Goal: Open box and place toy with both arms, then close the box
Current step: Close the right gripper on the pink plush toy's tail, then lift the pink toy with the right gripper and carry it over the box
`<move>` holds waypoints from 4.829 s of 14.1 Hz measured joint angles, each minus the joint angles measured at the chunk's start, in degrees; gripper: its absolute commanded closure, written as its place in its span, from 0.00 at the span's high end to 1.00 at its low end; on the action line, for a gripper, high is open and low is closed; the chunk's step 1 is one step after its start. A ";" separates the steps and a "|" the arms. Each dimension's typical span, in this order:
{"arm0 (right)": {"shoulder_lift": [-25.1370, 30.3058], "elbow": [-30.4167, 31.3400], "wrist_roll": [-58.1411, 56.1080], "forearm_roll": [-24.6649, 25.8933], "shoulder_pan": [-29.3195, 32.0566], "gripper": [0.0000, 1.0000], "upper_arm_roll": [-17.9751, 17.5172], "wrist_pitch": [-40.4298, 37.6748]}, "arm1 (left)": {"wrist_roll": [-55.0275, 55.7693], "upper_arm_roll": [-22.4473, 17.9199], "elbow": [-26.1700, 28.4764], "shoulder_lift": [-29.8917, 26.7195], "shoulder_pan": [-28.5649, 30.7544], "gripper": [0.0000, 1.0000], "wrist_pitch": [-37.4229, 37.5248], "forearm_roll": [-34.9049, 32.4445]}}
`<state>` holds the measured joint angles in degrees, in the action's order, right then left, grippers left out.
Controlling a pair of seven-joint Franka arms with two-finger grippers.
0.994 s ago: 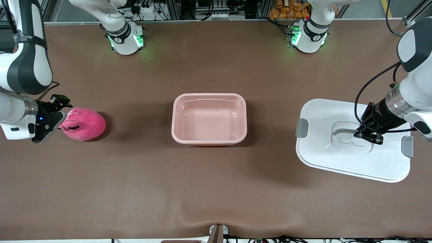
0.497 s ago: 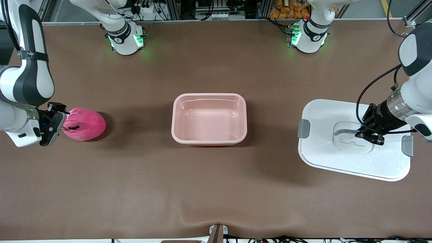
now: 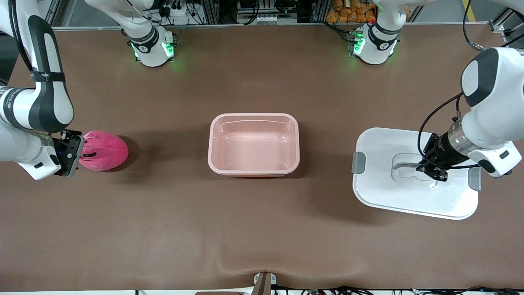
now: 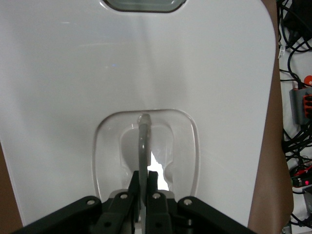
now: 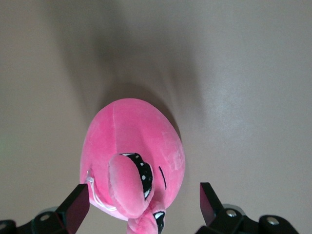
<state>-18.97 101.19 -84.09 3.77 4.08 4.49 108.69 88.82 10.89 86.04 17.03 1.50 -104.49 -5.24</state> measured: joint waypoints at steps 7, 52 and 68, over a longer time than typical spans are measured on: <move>-1.26 5.43 -4.41 -0.30 1.87 0.64 0.00 6.97 | 2.77 0.30 2.07 0.05 -1.45 0.00 -1.14 0.00; 2.30 -12.80 72.26 -7.52 -16.65 0.00 -10.88 -21.65 | 12.72 0.63 2.61 3.86 -11.11 0.00 -5.83 -0.01; -2.22 -22.57 117.63 -13.77 -27.29 0.00 -13.06 -18.90 | 12.72 0.51 2.10 3.88 -11.05 0.00 -6.62 -0.01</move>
<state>-21.19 78.63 33.54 -9.99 -23.21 -8.57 89.79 101.53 11.40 88.14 20.91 -9.55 -111.11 -5.25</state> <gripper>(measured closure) 0.872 0.930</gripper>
